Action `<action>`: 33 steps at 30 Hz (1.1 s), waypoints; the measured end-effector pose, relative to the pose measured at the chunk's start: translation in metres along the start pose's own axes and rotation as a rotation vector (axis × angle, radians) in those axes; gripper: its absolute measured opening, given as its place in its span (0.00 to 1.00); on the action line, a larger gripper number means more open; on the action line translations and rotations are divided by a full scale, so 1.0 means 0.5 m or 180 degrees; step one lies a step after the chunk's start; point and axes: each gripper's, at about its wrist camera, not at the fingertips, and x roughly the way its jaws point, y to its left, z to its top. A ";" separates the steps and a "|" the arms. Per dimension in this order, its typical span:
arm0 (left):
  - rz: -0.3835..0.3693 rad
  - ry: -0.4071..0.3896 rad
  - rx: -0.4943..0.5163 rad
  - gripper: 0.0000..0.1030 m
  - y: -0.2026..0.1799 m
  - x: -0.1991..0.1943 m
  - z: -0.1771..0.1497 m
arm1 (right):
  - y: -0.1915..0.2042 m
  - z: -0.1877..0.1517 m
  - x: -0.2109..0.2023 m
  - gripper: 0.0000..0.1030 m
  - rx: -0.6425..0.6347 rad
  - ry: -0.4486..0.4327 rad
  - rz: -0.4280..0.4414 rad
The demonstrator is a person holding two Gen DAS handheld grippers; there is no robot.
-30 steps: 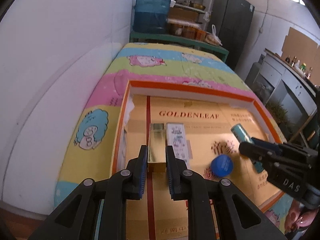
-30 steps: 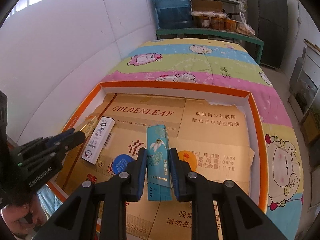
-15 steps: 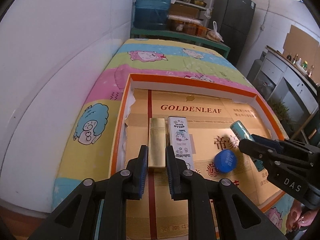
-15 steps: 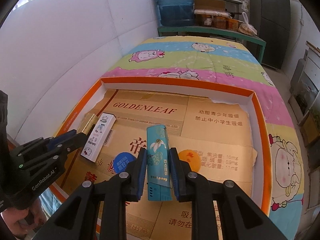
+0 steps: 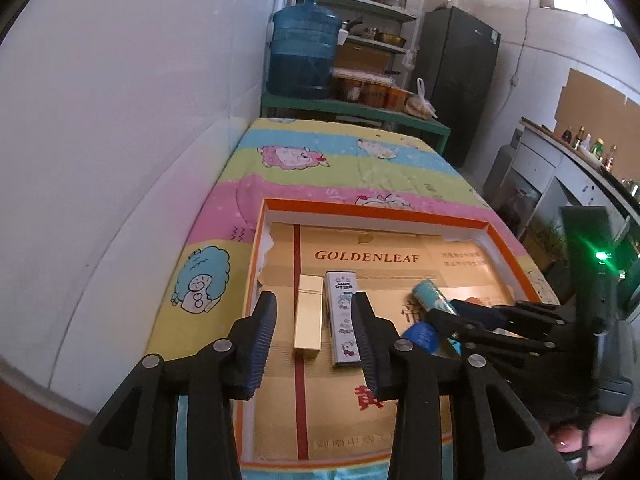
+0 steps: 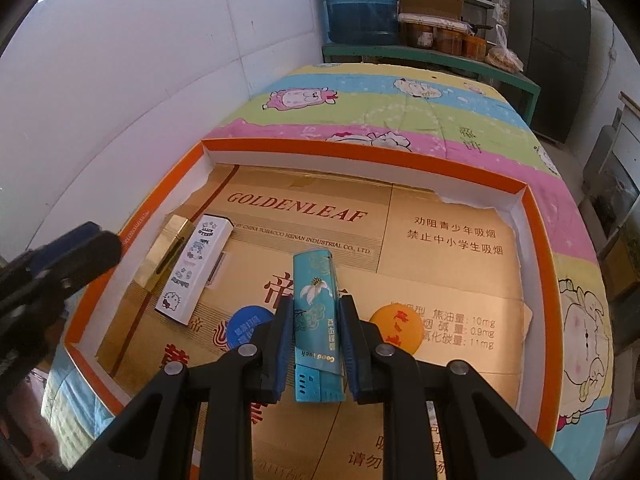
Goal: Organize rigid objects
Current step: 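Open left tool to release gold-brown box while right tool releases teal tube, then withdraw both tools from the box lid toward the remaining caps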
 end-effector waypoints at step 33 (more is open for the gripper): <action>-0.0149 0.0077 -0.0083 0.39 -0.006 -0.086 -0.074 | 0.020 -0.020 -0.083 0.37 0.0005 -0.0242 -0.0123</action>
